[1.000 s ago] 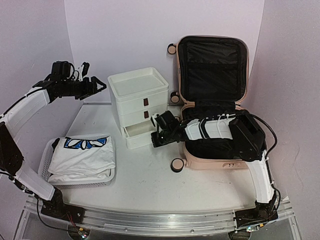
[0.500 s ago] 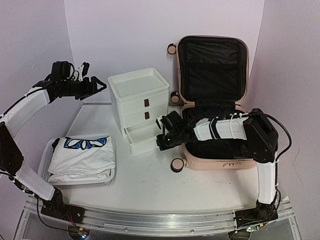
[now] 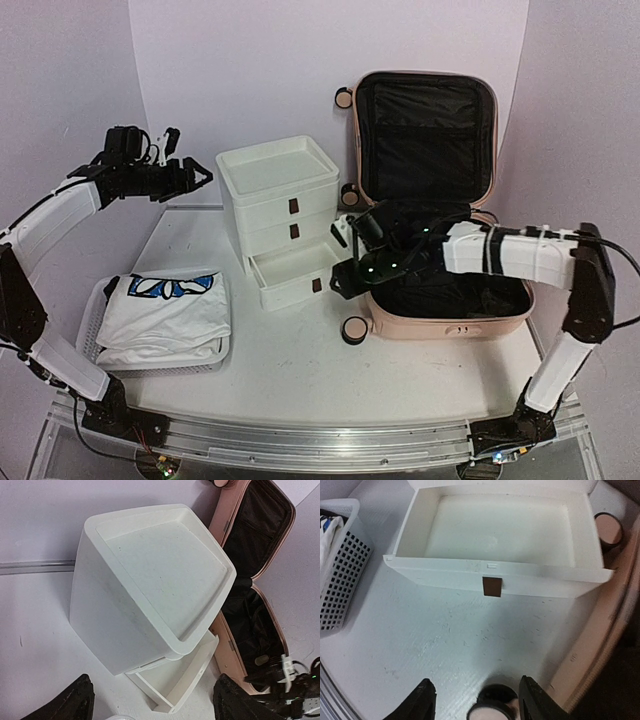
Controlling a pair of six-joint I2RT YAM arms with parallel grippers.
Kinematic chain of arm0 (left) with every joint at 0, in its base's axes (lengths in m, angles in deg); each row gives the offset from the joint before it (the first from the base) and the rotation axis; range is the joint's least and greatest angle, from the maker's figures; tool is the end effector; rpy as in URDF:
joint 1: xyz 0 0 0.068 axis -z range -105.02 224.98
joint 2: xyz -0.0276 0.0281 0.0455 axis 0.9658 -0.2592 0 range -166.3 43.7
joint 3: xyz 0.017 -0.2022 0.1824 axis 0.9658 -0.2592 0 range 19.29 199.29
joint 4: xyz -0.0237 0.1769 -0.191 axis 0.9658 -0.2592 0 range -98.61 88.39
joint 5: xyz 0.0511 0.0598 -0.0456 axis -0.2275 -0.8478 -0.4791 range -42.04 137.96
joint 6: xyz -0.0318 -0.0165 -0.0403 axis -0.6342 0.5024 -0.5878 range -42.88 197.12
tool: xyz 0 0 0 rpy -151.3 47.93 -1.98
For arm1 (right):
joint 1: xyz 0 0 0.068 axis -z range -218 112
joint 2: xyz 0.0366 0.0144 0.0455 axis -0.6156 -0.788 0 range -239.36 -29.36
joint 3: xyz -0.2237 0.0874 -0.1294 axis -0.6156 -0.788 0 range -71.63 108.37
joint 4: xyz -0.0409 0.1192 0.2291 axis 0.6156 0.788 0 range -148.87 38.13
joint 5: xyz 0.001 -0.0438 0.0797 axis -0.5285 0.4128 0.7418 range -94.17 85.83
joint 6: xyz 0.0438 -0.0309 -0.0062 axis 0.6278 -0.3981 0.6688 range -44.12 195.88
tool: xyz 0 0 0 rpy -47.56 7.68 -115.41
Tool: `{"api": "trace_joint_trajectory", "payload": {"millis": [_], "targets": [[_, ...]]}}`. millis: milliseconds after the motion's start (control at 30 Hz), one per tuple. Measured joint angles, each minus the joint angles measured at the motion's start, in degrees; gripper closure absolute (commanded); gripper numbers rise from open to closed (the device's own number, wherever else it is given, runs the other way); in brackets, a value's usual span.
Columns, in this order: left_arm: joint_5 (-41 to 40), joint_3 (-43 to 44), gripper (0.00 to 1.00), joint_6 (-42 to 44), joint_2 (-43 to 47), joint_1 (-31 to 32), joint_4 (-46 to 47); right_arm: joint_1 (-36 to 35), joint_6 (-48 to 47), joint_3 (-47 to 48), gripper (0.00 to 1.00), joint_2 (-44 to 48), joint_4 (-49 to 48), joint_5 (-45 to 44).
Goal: Open, take out, and arrange the luggage
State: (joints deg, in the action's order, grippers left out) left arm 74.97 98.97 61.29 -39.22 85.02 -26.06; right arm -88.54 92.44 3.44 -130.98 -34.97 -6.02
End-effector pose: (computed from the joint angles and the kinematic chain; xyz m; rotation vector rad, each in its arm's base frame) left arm 0.3212 -0.0733 0.3724 0.1949 2.0739 -0.7616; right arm 0.2482 0.2996 0.2316 -0.7195 2.4045 0.4651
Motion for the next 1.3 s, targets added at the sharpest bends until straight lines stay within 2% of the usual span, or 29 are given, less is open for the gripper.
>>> {"api": "trace_joint_trajectory", "payload": {"millis": [167, 267, 300, 533, 633, 900, 1067, 1300], "targets": [[-2.69, -4.15, 0.12, 2.69, 1.03, 0.0, 4.66, 0.42, -6.47, -2.21, 0.25, 10.71, 6.73, -6.43], [-5.27, -6.12, 0.01, 3.04, 1.36, 0.0, 6.29, 3.28, -10.32, -2.34, 0.21, 14.69, 12.48, -9.38], [-6.08, -6.21, 0.01, 3.3, 1.29, 0.0, 6.62, 4.85, -10.91, -2.62, 0.2, 15.39, 13.79, -9.46], [-13.94, -6.21, 0.0, 0.35, 0.68, 0.0, 9.01, 26.49, -12.09, -6.08, 0.08, 19.06, 22.49, -3.43], [-15.76, -6.21, 0.01, -1.33, -0.81, -0.02, 9.62, 29.99, -13.07, -3.65, 0.08, 18.32, 27.67, -1.84], [-18.95, -6.36, 0.01, -7.17, -4.28, -0.02, 5.4, 36.48, -22.73, 0.94, 0.08, 13.42, 36.72, 10.08], [-20.96, -4.59, 0.01, -8.72, -5.9, -0.11, 1.88, 38.77, -32.98, 2.38, 0.08, 10.43, 41.62, 14.99], [-22.71, -3.08, 0.01, -10.12, -9.01, -0.2, -2.12, 42.64, -46.86, 11.32, 0.11, -1.49, 51.89, 16.17]]}}
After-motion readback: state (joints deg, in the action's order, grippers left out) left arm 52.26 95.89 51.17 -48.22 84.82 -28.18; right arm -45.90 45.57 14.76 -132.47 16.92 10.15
